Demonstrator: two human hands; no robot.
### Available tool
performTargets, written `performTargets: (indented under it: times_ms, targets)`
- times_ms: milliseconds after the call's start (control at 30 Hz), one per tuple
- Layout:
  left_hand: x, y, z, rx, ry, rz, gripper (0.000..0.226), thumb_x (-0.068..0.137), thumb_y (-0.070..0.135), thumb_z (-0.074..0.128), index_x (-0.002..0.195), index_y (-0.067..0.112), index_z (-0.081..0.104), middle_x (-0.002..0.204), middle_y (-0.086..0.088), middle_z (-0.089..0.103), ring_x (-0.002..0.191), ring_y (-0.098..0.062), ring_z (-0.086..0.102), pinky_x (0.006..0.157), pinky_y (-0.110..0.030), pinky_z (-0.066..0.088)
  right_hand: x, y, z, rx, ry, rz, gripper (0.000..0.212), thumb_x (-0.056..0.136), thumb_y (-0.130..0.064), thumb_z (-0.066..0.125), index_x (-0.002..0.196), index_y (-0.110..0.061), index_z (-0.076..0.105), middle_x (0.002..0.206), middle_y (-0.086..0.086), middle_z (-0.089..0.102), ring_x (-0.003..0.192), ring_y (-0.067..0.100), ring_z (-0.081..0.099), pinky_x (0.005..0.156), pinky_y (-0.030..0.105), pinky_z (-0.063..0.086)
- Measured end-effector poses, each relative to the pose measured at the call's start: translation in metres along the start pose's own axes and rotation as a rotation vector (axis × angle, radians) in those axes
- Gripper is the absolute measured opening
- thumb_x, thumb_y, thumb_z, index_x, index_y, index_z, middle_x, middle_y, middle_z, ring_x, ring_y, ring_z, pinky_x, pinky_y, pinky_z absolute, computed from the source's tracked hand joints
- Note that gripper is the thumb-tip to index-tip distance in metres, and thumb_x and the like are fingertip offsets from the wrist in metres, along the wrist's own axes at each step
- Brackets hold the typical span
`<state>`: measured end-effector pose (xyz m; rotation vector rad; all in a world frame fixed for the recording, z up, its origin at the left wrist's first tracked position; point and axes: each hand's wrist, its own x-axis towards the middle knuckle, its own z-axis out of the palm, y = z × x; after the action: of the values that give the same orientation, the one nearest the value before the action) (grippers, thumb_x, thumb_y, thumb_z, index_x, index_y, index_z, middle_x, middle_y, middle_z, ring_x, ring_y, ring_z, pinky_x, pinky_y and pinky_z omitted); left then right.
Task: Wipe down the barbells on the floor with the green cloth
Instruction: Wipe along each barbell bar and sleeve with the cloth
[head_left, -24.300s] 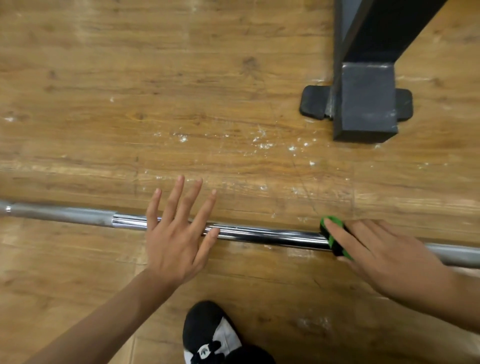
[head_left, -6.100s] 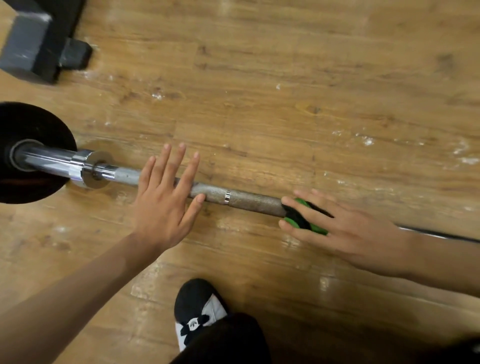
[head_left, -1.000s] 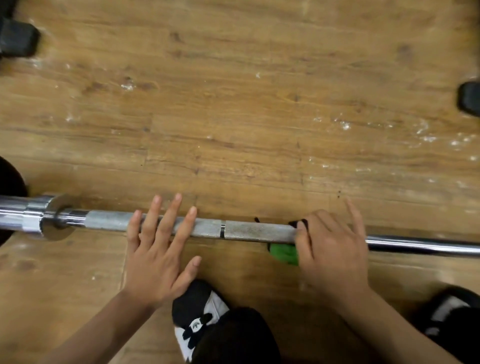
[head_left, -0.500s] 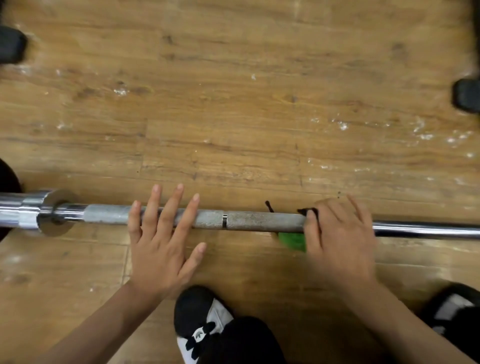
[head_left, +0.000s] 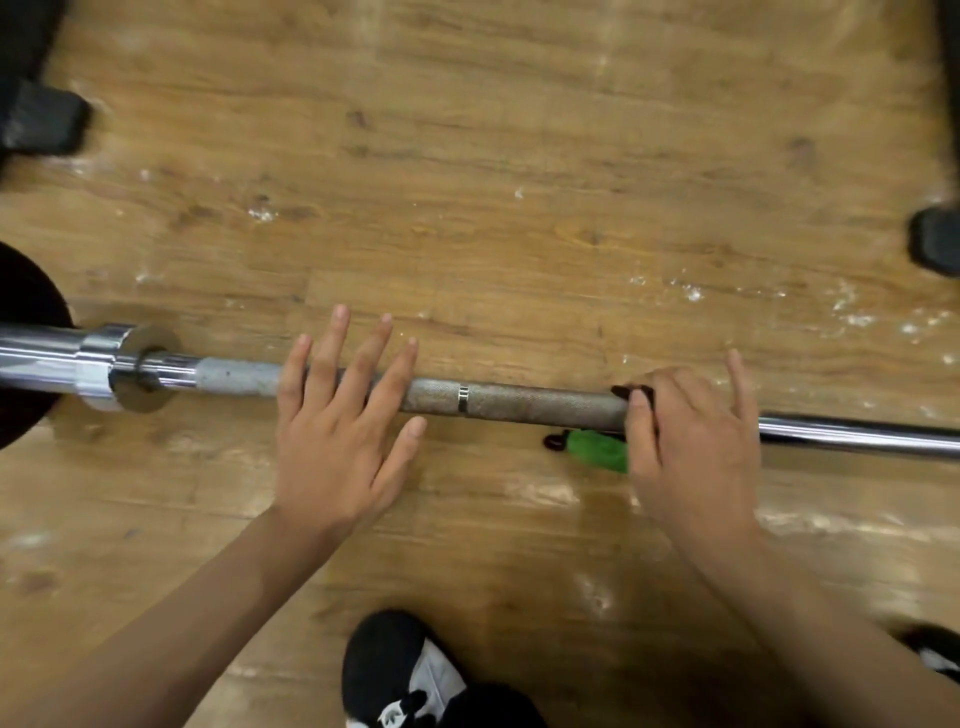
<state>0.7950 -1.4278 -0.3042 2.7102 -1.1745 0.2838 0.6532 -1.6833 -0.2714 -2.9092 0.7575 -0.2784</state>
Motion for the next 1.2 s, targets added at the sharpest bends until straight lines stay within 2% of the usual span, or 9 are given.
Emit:
performTargets:
  times_ms: [133,267,400,633,733,900,1033,1100,1200]
  targets:
    - [0.024,-0.006,0.002,-0.003,-0.02,-0.001,0.064,0.111,0.049,0.021,0.152,0.013,0.053,0.159,-0.009,0.049,0.158,-0.037,0.023,0.127,-0.056,0.017,0.03,-0.026,0.019,-0.022,0.091,0.325,0.043,0.096,-0.024,0.039,0.078,-0.005,0.073,0.076,0.01,0.067,0.072,0.032,0.061,0.121,0.056,0.028]
    - [0.053,-0.015,0.005,-0.004,-0.044,0.015,0.062,0.112,0.043,0.018,0.15,0.013,0.056,0.157,-0.008,0.052,0.157,-0.035,0.028,0.126,-0.054,0.021,0.06,-0.123,0.04,0.087,0.07,-0.018,0.043,0.1,-0.028,0.038,0.085,-0.01,0.073,0.078,0.007,0.066,0.072,0.03,0.063,0.126,0.052,0.023]
    - [0.083,-0.023,0.011,0.011,-0.034,-0.001,0.058,0.11,0.04,0.022,0.148,0.013,0.058,0.154,-0.008,0.056,0.155,-0.034,0.033,0.124,-0.053,0.024,0.076,-0.074,0.032,0.024,0.055,-0.225,0.036,0.106,-0.031,0.038,0.097,-0.016,0.069,0.087,0.002,0.067,0.081,0.026,0.067,0.127,0.054,0.018]
    - [0.122,-0.029,0.031,0.006,0.144,-0.024,0.049,0.107,0.033,0.033,0.137,0.015,0.067,0.144,-0.004,0.064,0.149,-0.032,0.044,0.122,-0.051,0.029,0.105,0.004,0.027,-0.098,0.118,0.271,0.044,0.098,-0.024,0.038,0.086,0.002,0.072,0.085,0.022,0.068,0.083,0.04,0.063,0.119,0.054,0.033]
    - [0.139,-0.034,0.035,0.012,0.114,0.0,0.053,0.11,0.035,0.027,0.137,0.013,0.066,0.142,-0.005,0.066,0.147,-0.031,0.046,0.12,-0.05,0.031,0.134,-0.077,0.05,0.025,0.153,0.066,0.044,0.095,-0.023,0.037,0.075,-0.005,0.071,0.073,0.017,0.068,0.072,0.034,0.066,0.112,0.05,0.045]
    - [0.164,-0.048,0.037,0.034,0.065,0.051,0.057,0.11,0.038,0.022,0.141,0.011,0.062,0.142,-0.008,0.065,0.147,-0.032,0.046,0.119,-0.049,0.032,0.145,-0.053,0.046,0.055,0.138,-0.131,0.039,0.103,-0.031,0.037,0.089,-0.014,0.07,0.082,0.004,0.065,0.074,0.029,0.065,0.127,0.052,0.019]
    - [0.181,-0.044,0.046,0.048,0.148,0.003,0.053,0.108,0.036,0.029,0.14,0.011,0.064,0.147,-0.008,0.062,0.15,-0.033,0.042,0.122,-0.05,0.028,0.146,0.044,0.032,-0.044,0.199,0.139,0.034,0.102,-0.025,0.041,0.09,-0.008,0.067,0.086,0.011,0.064,0.084,0.037,0.062,0.124,0.055,0.023]
    - [0.189,-0.044,0.048,0.057,0.17,-0.012,0.052,0.107,0.037,0.03,0.139,0.013,0.064,0.15,-0.008,0.059,0.152,-0.033,0.04,0.122,-0.05,0.027,0.157,0.032,0.042,-0.044,0.222,0.295,0.035,0.098,-0.022,0.042,0.088,-0.001,0.068,0.086,0.019,0.063,0.087,0.04,0.061,0.121,0.056,0.03]
    - [0.203,-0.047,0.048,0.077,0.15,-0.017,0.054,0.107,0.039,0.029,0.141,0.013,0.063,0.152,-0.008,0.058,0.152,-0.034,0.038,0.122,-0.05,0.027,0.18,-0.041,0.065,0.057,0.277,0.163,0.035,0.096,-0.023,0.044,0.087,-0.002,0.069,0.083,0.017,0.063,0.085,0.038,0.06,0.12,0.051,0.033]
